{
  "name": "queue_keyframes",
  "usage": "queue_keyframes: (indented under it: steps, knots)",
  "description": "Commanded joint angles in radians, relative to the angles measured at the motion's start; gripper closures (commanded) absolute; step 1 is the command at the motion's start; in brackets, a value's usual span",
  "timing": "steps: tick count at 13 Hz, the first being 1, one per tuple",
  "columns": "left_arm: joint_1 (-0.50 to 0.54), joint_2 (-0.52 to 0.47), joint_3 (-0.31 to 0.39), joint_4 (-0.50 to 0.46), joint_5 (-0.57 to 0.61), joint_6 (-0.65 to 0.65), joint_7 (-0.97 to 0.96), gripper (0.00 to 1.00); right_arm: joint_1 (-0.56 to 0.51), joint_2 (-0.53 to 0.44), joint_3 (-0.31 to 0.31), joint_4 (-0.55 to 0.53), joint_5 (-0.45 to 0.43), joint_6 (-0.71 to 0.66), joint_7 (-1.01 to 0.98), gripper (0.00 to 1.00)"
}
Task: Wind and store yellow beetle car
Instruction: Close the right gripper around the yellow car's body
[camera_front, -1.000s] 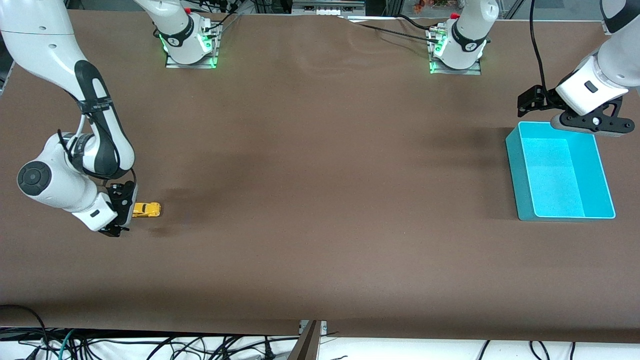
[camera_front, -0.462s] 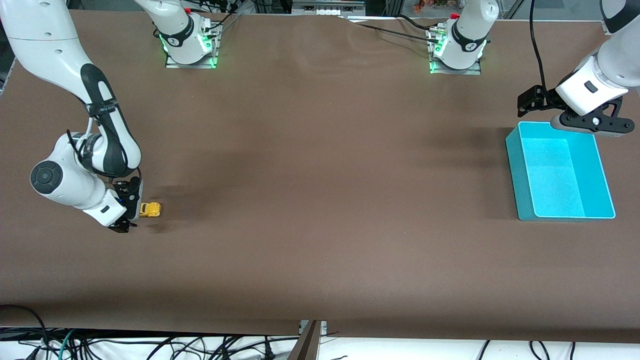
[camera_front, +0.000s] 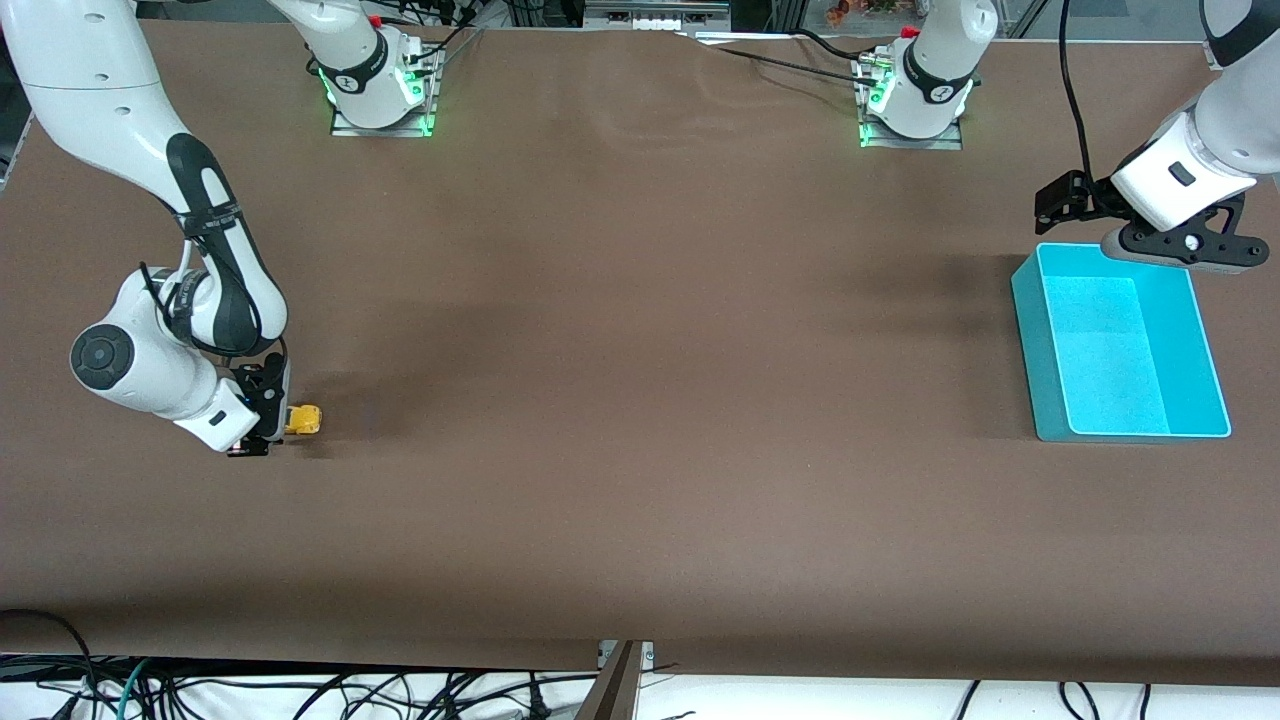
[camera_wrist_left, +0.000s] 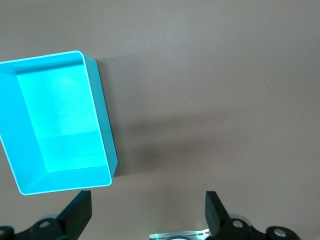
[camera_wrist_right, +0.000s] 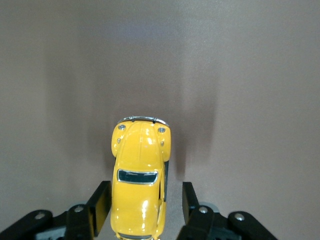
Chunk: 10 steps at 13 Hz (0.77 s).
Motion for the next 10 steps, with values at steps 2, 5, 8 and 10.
queue_keyframes:
  steps: [2, 5, 8, 10]
  knots:
    - [0.003, 0.001, -0.001, 0.011, 0.009, -0.015, 0.004, 0.00, -0.007, -0.009, 0.007, -0.011, 0.006, 0.010, -0.021, 0.39]
    - [0.003, 0.001, -0.001, 0.011, 0.009, -0.014, 0.004, 0.00, -0.006, -0.012, 0.007, -0.011, 0.005, 0.006, -0.022, 0.38]
    - [0.003, 0.001, -0.001, 0.011, 0.009, -0.015, 0.004, 0.00, -0.007, -0.015, 0.007, -0.012, 0.006, -0.001, -0.024, 0.34]
    - [0.003, 0.001, -0.001, 0.011, 0.009, -0.015, 0.004, 0.00, -0.007, -0.018, 0.007, -0.012, 0.006, -0.004, -0.025, 0.40]
